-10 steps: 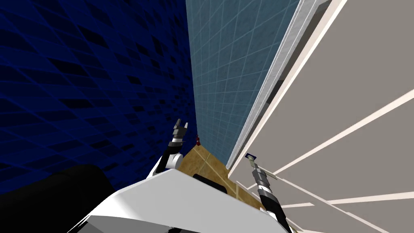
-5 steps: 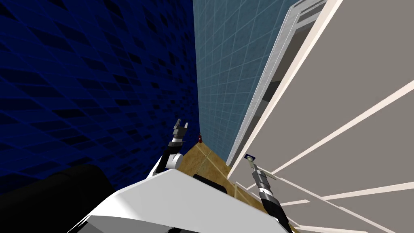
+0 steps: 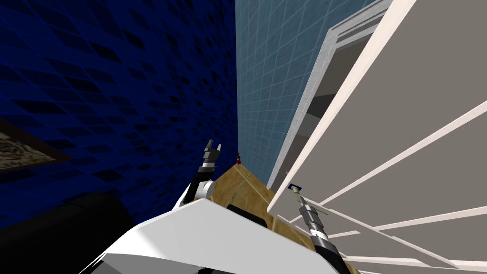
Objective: Pull the door open
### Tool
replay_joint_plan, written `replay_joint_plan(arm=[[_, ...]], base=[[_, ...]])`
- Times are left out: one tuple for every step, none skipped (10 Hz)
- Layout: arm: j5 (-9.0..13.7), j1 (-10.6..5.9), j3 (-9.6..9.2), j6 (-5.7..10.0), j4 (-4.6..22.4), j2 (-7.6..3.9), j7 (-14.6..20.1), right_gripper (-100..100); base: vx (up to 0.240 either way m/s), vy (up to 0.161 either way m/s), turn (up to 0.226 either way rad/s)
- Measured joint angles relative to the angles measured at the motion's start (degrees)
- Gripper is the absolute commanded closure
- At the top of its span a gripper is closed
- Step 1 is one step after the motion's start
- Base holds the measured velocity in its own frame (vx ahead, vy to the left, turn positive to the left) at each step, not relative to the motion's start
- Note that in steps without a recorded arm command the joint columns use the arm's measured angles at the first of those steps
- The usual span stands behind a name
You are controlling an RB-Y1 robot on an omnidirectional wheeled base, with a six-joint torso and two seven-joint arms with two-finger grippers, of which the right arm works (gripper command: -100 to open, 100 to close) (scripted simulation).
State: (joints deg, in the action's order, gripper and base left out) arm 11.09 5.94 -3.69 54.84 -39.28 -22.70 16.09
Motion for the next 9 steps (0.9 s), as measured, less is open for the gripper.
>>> replay_joint_plan(arm=[[-0.27, 0.54, -0.65, 0.72, -0.08, -0.42, 0.66, 100], [-0.39, 0.73, -0.89, 0.79, -0.03, -0.31, 0.78, 100], [-0.44, 0.89, -1.21, 1.78, 0.73, -0.64, 1.08, 100], [-0.49, 1.74, -1.60, 2.83, 0.39, -1.30, 1.65, 100], [-0.58, 2.17, -2.03, 3.96, 0.55, -1.83, 2.26, 100], [-0.68, 3.23, -2.53, 4.51, -0.02, -2.38, 2.82, 100], [-0.82, 3.58, -2.96, 5.44, 0.61, -2.57, 3.21, 100], [-0.85, 4.40, -3.27, 6.02, 0.24, -3.13, 3.65, 100], [-0.86, 5.06, -3.53, 6.86, 0.17, -3.60, 4.06, 100]], base=[[-0.110, -0.021, 0.028], [-0.167, -0.054, 0.181], [-0.239, -0.085, 0.231], [-0.251, -0.057, 0.148], [-0.215, -0.079, 0.160], [-0.150, -0.054, 0.110], [-0.153, -0.024, 0.117], [-0.194, -0.044, 0.135], [-0.204, -0.048, 0.114]])
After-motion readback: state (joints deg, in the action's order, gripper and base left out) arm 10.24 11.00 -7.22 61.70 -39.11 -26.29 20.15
